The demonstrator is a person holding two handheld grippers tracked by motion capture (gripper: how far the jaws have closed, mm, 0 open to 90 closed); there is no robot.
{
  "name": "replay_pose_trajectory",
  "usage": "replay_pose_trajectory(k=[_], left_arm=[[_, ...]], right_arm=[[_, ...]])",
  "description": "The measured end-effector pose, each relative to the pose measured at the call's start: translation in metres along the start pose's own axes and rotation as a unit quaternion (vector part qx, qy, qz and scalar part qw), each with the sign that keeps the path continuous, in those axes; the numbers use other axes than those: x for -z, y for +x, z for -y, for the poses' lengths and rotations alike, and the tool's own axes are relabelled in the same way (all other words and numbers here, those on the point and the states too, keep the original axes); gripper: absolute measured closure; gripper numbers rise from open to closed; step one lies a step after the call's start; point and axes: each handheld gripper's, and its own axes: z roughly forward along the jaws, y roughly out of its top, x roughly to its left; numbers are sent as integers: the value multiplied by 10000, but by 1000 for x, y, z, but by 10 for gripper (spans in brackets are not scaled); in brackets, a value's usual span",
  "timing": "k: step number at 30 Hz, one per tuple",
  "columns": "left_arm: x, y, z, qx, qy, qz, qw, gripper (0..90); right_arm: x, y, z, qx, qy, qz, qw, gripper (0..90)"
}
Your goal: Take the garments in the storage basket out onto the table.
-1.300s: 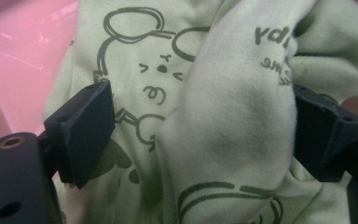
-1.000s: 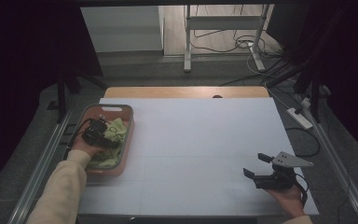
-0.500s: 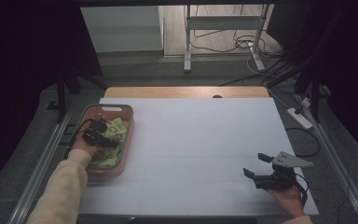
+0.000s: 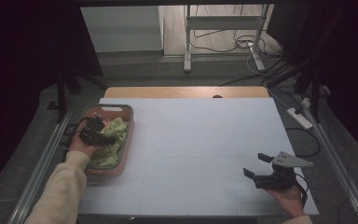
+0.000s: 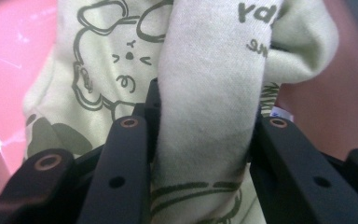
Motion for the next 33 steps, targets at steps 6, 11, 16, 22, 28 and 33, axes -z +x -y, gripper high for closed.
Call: replay_pose_trajectory(k=[6, 11, 16, 22, 28, 33], left_arm=[[16, -5, 5, -1, -334, -90, 9994, 669], [29, -7, 11, 67, -627, -139, 9979, 670], [35, -8, 16, 170, -893, -111, 9958, 669], [40, -8, 25, 335, -1248, -91, 9916, 670], [50, -7, 35, 444, -1639, -114, 9854, 670], [51, -9, 36, 428, -1682, -127, 9847, 670]], right_arm=[[0, 0, 0, 3, -3, 6, 10000, 140], [0, 0, 0, 1, -7, 2, 10000, 141], [0, 0, 0, 9, -2, -8, 10000, 141], [0, 1, 0, -1, -7, -1, 10000, 141], [0, 0, 0, -10, -14, 10, 10000, 141], [0, 1, 0, 2, -9, 4, 10000, 141]])
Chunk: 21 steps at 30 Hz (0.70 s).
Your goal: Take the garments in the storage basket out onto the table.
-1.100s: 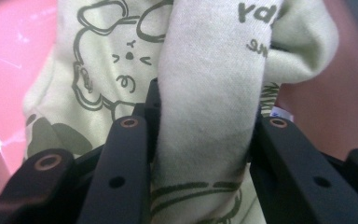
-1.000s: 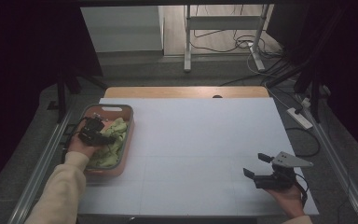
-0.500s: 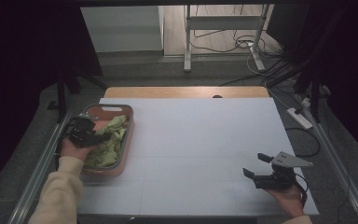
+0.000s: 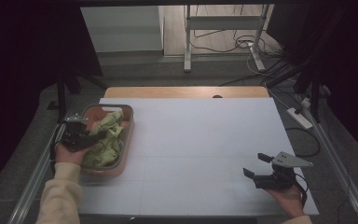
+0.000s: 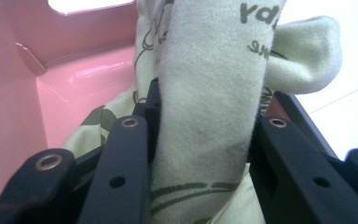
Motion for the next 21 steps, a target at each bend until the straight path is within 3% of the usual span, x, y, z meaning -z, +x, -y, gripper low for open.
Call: replay_pose_trajectory(k=[10, 21], left_arm=[[5, -4, -3, -81, -175, -40, 9998, 670], [23, -11, -6, -177, -577, -150, 9981, 670]], right_arm=[[2, 1, 0, 5, -13, 16, 10000, 141], [2, 0, 0, -6, -19, 5, 10000, 141]])
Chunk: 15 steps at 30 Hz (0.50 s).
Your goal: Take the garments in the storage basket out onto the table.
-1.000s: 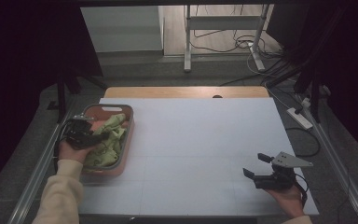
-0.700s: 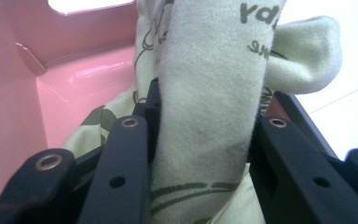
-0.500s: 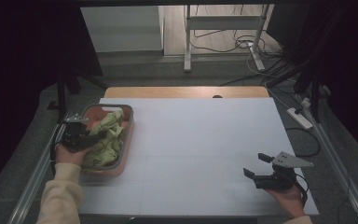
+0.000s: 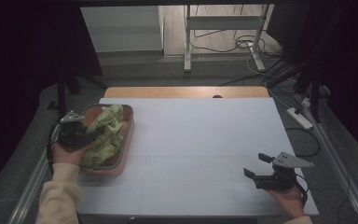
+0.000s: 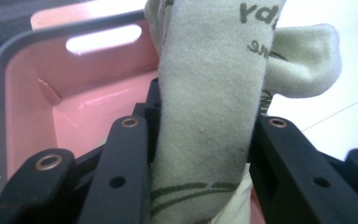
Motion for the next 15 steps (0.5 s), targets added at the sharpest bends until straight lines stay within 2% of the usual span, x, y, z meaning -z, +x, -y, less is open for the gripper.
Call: replay_pose_trajectory(k=[7, 15], left_arm=[[7, 0, -2, 98, -213, 63, 9997, 670], [15, 2, -1, 181, -378, 41, 9991, 670]], right_arm=[[0, 0, 0, 12, 20, 4, 10000, 142], [-1, 0, 0, 13, 20, 20, 10000, 142]])
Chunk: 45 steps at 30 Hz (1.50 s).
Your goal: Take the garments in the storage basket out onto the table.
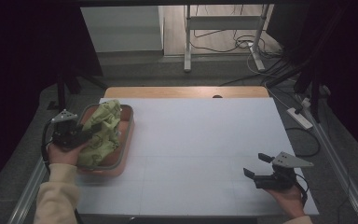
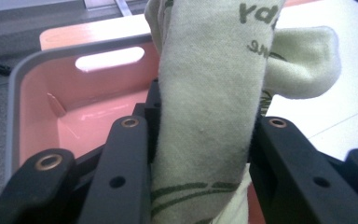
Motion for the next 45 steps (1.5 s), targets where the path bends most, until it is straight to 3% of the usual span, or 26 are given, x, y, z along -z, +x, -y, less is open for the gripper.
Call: replay_pose_trajectory(k=[9, 22, 27, 45], left_arm=[[13, -2, -3, -21, -339, -104, 9994, 670], [24, -4, -8, 6, -624, 76, 9980, 670], [29, -4, -10, 68, -771, 218, 9968, 670], [42, -9, -14, 155, -1182, 413, 9920, 670]], right_arm=[[-2, 0, 0, 10, 19, -6, 10000, 142], [-1, 0, 0, 7, 9, 38, 10000, 144], [-2, 0, -1, 22, 6, 41, 10000, 144], [-3, 0, -1, 45, 22, 29, 10000, 144]])
